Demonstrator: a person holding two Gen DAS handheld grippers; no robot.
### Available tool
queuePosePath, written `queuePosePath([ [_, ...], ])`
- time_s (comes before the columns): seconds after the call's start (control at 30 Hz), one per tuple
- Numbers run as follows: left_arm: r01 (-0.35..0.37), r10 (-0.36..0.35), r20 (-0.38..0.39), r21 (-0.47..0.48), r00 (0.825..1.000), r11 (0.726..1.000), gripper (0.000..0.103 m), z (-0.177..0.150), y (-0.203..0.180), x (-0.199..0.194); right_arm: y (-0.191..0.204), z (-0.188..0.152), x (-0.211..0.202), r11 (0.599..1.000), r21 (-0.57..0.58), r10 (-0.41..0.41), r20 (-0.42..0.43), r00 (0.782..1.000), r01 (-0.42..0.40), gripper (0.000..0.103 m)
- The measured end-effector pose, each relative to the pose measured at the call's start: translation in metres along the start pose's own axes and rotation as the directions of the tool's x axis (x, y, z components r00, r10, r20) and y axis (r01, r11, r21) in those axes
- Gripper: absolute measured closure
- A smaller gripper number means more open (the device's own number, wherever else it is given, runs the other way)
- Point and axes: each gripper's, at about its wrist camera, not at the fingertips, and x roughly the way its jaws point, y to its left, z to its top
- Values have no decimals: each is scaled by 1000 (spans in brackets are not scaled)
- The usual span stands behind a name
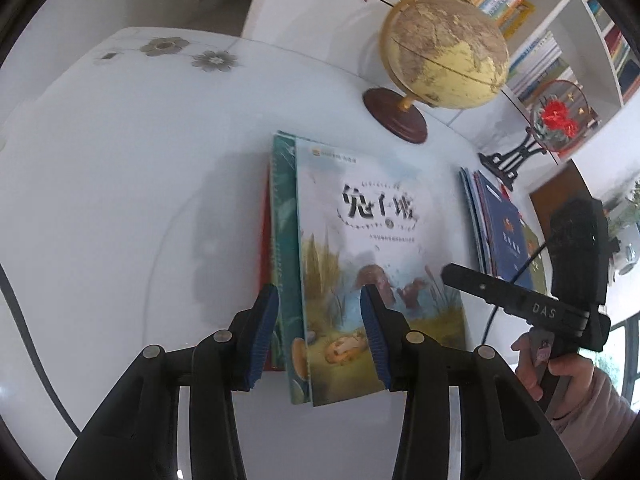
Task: Organize books
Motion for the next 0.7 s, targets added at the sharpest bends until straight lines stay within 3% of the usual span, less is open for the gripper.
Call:
queuePosePath([
  [0.17, -86, 85, -35, -6, 996, 996, 61, 11, -5, -1, -9, -1, -16, 997, 17, -70, 71, 995, 69, 34],
  [0.37, -115, 116, -25, 21, 993, 993, 61, 24, -26, 0, -39, -2, -38, 993, 90, -77, 60, 995, 71, 34],
  [0.7, -153, 156, -29, 83, 987, 985, 61, 35, -78, 15, -81, -15, -73, 990, 111, -89, 48, 995, 84, 34],
])
